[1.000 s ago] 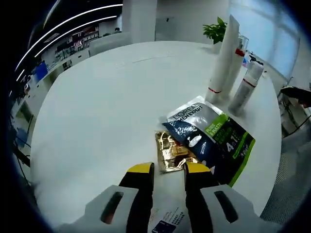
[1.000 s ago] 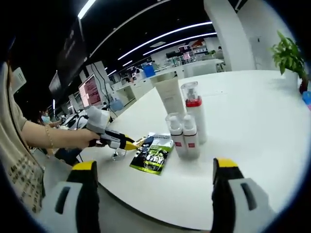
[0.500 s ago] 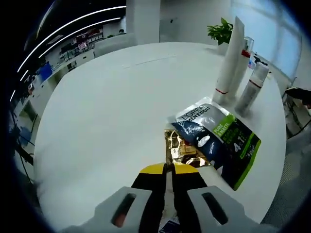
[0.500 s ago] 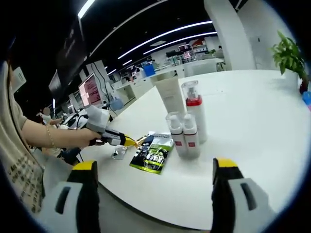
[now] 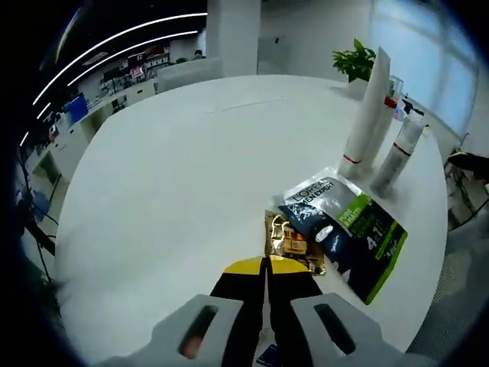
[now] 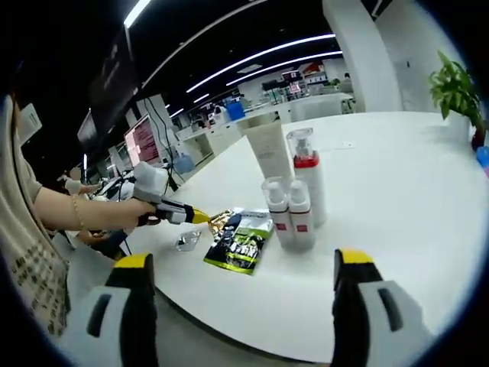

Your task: Arrange the skincare products in the storage area until every visible bottle or jar stands upright without overlapping.

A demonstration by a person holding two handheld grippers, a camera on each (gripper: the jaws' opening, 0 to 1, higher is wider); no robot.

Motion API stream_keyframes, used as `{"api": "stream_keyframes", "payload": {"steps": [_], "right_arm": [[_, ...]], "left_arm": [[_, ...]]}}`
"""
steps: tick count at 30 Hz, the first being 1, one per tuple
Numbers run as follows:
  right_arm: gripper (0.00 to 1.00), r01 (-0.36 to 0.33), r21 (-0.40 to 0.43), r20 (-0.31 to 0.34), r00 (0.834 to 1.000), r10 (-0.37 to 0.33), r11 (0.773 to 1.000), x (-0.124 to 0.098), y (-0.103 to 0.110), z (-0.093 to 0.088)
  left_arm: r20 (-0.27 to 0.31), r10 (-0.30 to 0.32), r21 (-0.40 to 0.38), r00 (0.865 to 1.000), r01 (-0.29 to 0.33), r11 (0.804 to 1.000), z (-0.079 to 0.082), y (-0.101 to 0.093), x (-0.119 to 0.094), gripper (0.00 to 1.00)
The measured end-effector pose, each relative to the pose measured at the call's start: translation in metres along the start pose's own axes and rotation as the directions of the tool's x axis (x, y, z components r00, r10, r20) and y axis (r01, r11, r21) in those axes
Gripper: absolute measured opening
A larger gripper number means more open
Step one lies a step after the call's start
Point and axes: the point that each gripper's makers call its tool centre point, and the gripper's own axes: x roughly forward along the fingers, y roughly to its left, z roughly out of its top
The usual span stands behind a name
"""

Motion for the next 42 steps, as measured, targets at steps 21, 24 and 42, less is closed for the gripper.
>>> {"api": "stream_keyframes", "payload": {"steps": [21, 24, 42], "right_arm": [[0.96, -0.034, -0.036, 0.005, 0.999, 0.034, 0.999, 0.001, 0.007, 0.002], [0.96, -0.054, -0.025, 0.026, 0.998, 0.055, 0.998, 0.004, 0.013, 0.007], [0.74, -0.358, 0.018, 0.162, 0.922, 0.351, 0.934, 0.044, 0.097, 0.05]], "left_arm": [[0.14, -0.002, -0.151, 0.99, 0.024, 0.988, 0.018, -0.009, -0.055, 0.0], [0.176, -0.022, -0.188, 0.984, 0.056, 0.981, 0.025, -0.019, -0.066, 0.0], [0.575, -0.243, -0.393, 0.781, 0.525, 0.755, 0.079, -0.109, -0.163, 0.0]]}}
